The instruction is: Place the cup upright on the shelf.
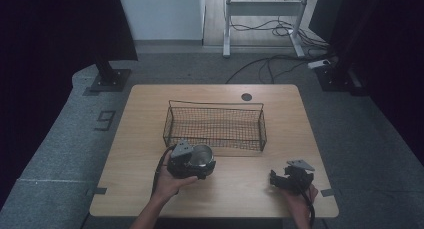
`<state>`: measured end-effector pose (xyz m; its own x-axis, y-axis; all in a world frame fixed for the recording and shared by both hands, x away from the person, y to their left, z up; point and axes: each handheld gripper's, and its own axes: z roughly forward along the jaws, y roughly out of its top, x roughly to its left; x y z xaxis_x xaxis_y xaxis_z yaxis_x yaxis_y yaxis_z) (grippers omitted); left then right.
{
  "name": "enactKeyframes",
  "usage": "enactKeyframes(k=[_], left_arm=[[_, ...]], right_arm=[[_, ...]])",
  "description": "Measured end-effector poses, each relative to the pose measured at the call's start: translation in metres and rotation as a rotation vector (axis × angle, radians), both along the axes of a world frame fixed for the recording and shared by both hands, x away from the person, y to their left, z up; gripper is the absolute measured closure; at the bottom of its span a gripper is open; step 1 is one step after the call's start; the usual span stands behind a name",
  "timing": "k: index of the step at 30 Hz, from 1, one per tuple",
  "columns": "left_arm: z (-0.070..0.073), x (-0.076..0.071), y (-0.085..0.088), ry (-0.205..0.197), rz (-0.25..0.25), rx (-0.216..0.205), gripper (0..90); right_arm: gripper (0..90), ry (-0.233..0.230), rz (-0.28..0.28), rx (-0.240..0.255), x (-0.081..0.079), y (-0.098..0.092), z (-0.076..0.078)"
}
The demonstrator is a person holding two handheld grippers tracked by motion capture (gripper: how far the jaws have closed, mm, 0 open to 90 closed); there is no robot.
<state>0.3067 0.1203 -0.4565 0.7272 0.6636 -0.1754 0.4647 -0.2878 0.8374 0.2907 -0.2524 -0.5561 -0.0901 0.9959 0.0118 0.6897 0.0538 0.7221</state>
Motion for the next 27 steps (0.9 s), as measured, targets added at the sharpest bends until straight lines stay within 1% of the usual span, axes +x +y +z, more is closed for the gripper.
enactKeyframes(k=[7,13,16,23,27], left_arm=[[0.004,0.002,0.001,-0.005,0.000,-0.003,13.1],[0.012,0.004,0.003,-0.013,0.001,-0.013,13.2],[0.014,0.007,0.005,-0.009,0.005,-0.020,13.2],[0.016,0.010,0.007,-0.010,0.012,-0.018,13.2],[0.019,0.013,0.008,-0.007,0.008,-0.022,13.2]], right_arm=[[3.4,-0.001,0.001,-0.001,0.000,0.000,0.000],[3.4,0.000,0.000,0.000,0.000,0.000,0.000],[3.4,0.000,0.000,0.000,0.000,0.000,0.000],[3.5,-0.001,0.001,-0.001,0.000,0.000,0.000],[3.5,0.000,0.000,0.000,0.000,0.000,0.000]])
